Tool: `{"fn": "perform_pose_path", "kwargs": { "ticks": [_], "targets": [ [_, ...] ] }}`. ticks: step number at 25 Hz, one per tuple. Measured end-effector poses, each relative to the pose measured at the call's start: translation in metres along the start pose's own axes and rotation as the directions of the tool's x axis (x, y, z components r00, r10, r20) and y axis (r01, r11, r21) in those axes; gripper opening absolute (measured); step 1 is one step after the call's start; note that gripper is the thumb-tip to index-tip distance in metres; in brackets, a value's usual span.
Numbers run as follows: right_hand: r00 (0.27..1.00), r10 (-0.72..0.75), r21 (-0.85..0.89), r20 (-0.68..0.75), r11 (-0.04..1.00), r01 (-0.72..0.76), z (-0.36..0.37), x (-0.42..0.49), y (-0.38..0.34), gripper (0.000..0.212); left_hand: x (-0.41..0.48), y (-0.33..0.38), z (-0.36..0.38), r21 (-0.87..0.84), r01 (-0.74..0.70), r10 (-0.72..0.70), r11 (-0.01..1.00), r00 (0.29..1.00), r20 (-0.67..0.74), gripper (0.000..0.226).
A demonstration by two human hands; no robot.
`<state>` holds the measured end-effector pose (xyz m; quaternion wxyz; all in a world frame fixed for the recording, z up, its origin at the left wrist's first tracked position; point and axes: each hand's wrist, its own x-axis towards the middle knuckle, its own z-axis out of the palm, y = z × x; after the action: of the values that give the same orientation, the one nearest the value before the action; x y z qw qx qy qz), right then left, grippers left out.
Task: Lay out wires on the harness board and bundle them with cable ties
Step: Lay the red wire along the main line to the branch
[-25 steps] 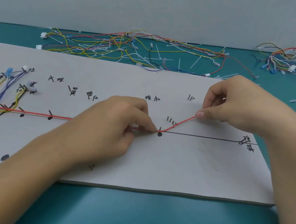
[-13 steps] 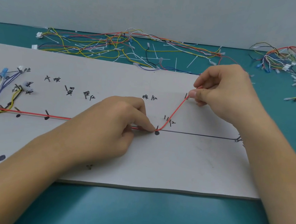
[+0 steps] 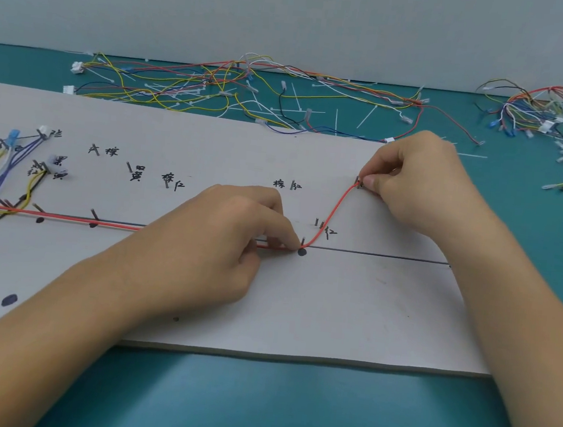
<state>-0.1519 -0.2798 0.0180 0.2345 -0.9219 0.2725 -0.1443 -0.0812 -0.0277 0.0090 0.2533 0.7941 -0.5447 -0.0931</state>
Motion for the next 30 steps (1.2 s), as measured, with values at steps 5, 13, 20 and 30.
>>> {"fn": "perform_pose_path", "kwargs": {
  "ticks": [5,13,20,30],
  "targets": [
    [0.999,-0.003,-0.124,0.054,0.992,0.009,-0.002,-0.006,-0.007,0.022,-0.001,-0.001,0.000,-0.004,-0.009,0.009,1.000,1.000,-0.008,0.061],
    [0.984,0.002,-0.153,0.179,0.988,0.026,-0.009,-0.017,-0.013,0.057,-0.005,-0.005,-0.007,-0.009,0.011,-0.011,1.000,0.999,-0.046,0.039],
    [0.958,-0.215,-0.065,0.191,0.971,0.231,-0.008,-0.043,-0.031,0.050,-0.007,-0.014,-0.020,0.010,0.108,-0.105,0.994,0.982,-0.157,0.025],
    [0.950,-0.255,-0.068,0.182,0.960,0.271,0.019,-0.053,-0.043,0.011,-0.016,-0.039,-0.048,0.063,0.256,-0.254,0.965,0.967,-0.037,0.016]
  ]
}}
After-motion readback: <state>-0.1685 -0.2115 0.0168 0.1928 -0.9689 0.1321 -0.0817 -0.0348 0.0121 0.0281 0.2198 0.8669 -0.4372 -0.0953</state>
